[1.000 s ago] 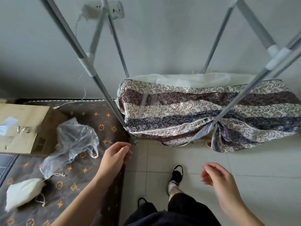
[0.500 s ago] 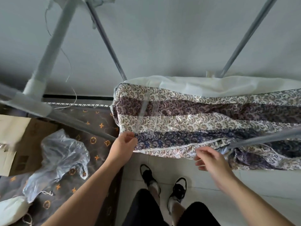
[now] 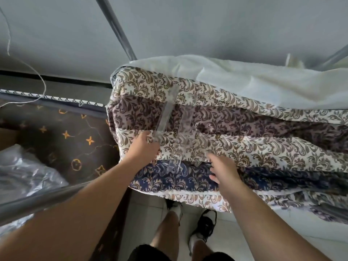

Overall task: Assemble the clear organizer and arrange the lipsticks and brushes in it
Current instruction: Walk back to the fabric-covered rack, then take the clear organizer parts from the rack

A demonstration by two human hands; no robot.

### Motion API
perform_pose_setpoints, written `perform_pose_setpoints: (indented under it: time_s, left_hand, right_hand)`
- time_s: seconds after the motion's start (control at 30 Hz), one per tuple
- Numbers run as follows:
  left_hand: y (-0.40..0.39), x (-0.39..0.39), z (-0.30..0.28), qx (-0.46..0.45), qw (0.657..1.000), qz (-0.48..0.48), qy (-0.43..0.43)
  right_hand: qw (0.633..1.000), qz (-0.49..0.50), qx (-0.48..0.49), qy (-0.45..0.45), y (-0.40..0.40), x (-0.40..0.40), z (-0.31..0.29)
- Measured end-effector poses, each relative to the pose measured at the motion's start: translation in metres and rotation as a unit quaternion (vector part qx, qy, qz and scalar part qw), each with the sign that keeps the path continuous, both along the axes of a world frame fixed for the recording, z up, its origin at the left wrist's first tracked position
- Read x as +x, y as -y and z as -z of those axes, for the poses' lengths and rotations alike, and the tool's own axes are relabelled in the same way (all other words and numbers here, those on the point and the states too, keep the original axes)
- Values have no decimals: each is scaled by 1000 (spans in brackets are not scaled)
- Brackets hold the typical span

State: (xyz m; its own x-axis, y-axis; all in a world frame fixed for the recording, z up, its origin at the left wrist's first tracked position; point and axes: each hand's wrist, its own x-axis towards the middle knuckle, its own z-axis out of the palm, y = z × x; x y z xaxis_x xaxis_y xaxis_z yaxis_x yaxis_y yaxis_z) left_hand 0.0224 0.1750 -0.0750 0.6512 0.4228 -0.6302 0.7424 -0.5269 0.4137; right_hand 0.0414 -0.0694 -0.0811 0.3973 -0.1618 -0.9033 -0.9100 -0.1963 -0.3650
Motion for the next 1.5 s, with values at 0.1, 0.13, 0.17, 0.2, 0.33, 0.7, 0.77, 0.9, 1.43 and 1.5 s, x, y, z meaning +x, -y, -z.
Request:
perform_pose_setpoints:
  time_s: [0.1, 0.13, 0.17, 0.2, 0.33, 0.7, 0.77, 0.9, 1.43, 1.5]
  left_hand:
    - [-10, 4, 26, 18, 1000, 14, -1]
    - [-12, 3, 32, 16, 1000, 16, -1]
    - [-13, 3, 37, 12, 1000, 18, -1]
    - [-14, 2, 42, 8, 1000, 19, 1]
    - [-6, 2, 53, -28, 1000, 7, 2]
    - [28, 7, 44, -260, 964, -48, -16]
    - [33, 6, 42, -308, 948, -84, -15]
    - [34, 1, 46, -328, 937, -116, 4]
    - [36, -14, 12, -304, 933, -171, 84]
    - [40, -17, -4, -304, 936, -150, 91]
  right_hand:
    - [999, 27, -27, 8, -20, 9, 27]
    - [998, 38, -39, 23, -28, 11, 32]
    - [997, 51, -45, 33, -35, 13, 36]
    - [996, 63, -45, 40, -43, 15, 40]
    - [993, 96, -32, 61, -66, 23, 45]
    - [992, 23, 48, 114, -100, 24, 48]
    - [994, 13, 35, 106, -98, 25, 50]
    - [994, -9, 2, 105, -88, 27, 56]
    - [986, -95, -27, 136, -6, 15, 26]
    - [983, -89, -19, 157, 7, 13, 0]
